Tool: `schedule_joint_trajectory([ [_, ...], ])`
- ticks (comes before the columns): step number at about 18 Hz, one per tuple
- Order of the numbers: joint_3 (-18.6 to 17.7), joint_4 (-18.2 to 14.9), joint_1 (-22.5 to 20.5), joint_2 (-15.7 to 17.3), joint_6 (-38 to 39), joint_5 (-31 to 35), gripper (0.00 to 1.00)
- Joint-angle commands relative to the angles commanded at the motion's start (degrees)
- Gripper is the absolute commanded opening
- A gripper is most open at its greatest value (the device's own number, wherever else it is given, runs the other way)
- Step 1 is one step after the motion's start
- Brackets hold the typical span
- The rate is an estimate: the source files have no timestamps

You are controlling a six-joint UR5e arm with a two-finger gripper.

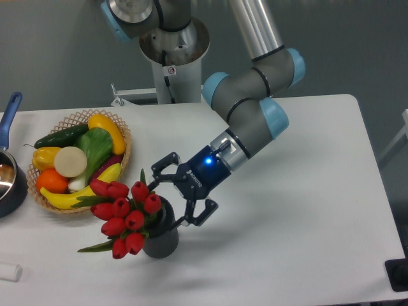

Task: Insert the flowers into the vase

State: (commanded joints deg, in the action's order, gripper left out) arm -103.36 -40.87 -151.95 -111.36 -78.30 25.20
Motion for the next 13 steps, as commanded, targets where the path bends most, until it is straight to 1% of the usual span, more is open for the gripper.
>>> schedule_joint_trajectory([
  [3,0.3,0.0,-2.9,1.3,-4.0,8.1,1.0],
  [4,1.1,-0.1,-4.7,2.2,-4.9,13.5,1.0],
  [5,2.3,-0.1,-6.0,2.4,-4.7,16.2,1.0],
  [6,3.2,-0.3,-7.0,2.5,-4.4,18.0,1.0],
  [8,3.4,-0.1,-9.9,2.8,-4.9,21.0,1.0],
  [9,3.5,-0.2,-11.2,4.2,-5.0,23.7,1.0],
  [11,3.4,-0.4,-14.1,7.6,-5.1,31.8,1.0],
  [13,3.1,-0.7,-15.6,9.2,-5.3,38.8,1.0],
])
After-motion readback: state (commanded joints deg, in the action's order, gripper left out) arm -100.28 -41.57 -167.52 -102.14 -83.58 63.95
